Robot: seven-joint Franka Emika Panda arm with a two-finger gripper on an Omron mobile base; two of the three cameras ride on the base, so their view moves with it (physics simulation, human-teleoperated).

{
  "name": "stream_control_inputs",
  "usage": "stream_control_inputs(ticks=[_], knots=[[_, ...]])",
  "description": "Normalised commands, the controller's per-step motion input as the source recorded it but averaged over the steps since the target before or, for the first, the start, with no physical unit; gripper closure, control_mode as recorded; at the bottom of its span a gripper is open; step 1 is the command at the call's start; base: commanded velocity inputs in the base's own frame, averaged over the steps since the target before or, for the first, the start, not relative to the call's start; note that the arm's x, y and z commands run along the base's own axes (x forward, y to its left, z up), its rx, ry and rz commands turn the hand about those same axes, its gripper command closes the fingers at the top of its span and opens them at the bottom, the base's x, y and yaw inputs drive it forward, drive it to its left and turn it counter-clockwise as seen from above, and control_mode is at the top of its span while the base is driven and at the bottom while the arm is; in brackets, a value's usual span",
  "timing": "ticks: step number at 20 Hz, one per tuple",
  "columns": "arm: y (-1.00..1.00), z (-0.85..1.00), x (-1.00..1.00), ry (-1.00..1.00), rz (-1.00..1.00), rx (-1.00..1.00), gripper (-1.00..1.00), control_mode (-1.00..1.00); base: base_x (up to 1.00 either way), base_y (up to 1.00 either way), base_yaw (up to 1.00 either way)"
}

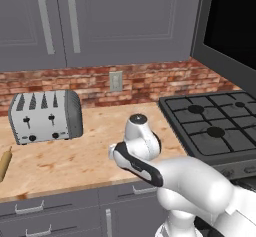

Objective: Pick the mug from the counter and place it inside the microwave. Then close the microwave.

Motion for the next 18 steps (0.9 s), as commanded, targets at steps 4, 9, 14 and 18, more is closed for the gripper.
stream_control_inputs(ticks=[4,9,14,18], knots=[[0.00,-0.26,0.01,0.00,0.00,0.00,-1.00,-1.00,0.00,0.00,0.00],[0.00,-0.20,0.09,0.00,0.00,0.00,-1.00,-1.00,0.00,0.00,0.00],[0.00,-0.06,0.13,0.00,0.00,0.00,-1.00,-1.00,0.00,0.00,0.00],[0.00,0.00,0.00,0.00,0.00,0.00,-1.00,-1.00,0.00,0.00,0.00]])
